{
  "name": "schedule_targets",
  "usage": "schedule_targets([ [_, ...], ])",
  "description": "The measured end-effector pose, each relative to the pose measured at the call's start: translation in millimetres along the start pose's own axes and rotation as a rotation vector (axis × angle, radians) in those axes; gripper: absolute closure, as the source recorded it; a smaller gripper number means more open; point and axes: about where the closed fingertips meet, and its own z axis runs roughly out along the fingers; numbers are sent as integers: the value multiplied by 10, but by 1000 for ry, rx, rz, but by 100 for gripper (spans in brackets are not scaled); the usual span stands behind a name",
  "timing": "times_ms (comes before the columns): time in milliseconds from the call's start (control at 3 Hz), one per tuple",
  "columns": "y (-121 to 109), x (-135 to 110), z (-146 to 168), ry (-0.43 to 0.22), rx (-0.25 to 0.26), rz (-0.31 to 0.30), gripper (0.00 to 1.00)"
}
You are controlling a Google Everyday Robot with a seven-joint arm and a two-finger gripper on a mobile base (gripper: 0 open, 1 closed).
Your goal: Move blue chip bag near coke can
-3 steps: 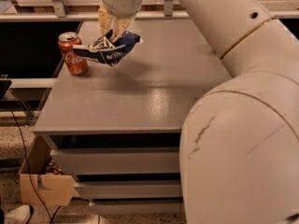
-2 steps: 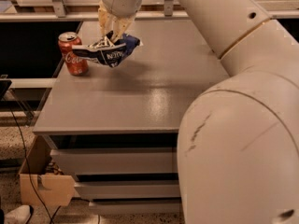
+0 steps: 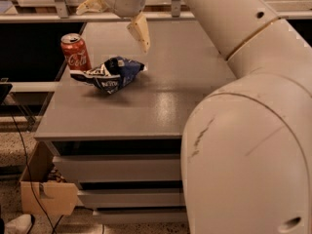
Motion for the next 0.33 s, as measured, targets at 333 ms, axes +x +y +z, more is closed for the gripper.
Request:
schedule_targets([
  [333, -23, -11, -5, -7, 2, -5, 0],
])
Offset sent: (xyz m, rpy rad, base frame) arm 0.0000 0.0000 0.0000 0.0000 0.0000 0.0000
